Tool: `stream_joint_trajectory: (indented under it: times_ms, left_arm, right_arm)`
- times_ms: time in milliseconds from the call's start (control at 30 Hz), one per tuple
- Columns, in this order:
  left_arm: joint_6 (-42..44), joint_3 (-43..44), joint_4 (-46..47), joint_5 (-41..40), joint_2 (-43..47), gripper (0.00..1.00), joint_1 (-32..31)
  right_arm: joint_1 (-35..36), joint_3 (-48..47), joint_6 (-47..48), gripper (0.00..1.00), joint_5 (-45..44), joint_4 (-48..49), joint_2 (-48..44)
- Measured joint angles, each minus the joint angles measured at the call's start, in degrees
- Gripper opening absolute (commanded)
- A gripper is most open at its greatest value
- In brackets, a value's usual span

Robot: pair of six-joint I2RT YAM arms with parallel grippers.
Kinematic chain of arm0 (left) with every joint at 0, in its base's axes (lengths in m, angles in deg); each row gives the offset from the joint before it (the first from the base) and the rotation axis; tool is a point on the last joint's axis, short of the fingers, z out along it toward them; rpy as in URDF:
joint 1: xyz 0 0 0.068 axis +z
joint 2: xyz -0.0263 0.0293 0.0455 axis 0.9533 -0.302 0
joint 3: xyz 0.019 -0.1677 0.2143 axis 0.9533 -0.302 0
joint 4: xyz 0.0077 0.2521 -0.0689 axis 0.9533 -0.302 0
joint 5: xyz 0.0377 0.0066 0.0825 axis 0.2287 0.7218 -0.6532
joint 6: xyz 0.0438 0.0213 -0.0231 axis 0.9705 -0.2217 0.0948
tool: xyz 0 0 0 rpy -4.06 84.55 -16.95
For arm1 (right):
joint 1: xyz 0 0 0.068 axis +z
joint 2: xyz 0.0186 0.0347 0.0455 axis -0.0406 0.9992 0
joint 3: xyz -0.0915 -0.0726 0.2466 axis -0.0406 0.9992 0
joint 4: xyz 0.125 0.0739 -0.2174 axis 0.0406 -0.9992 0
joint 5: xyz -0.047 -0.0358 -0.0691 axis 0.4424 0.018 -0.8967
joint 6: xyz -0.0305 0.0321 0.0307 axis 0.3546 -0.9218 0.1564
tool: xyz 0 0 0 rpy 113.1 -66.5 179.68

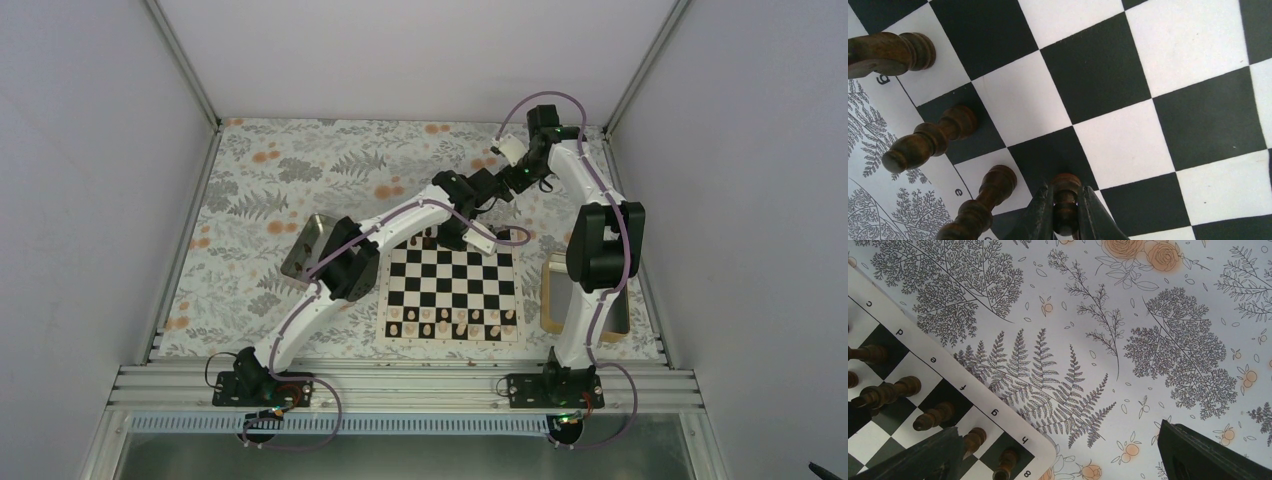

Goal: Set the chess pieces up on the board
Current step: Place the chess piece on the chessboard.

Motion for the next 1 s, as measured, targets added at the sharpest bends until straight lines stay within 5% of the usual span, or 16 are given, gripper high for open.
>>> stream_joint_trajectory:
  times_ms: [1000]
  left_arm:
    - [1.1, -0.1, 1.7, 0.1, -0.2, 0.18, -0.1]
  right_arm:
    - [0.0, 0.0, 0.1, 1.00, 1.1, -0.1, 0.0]
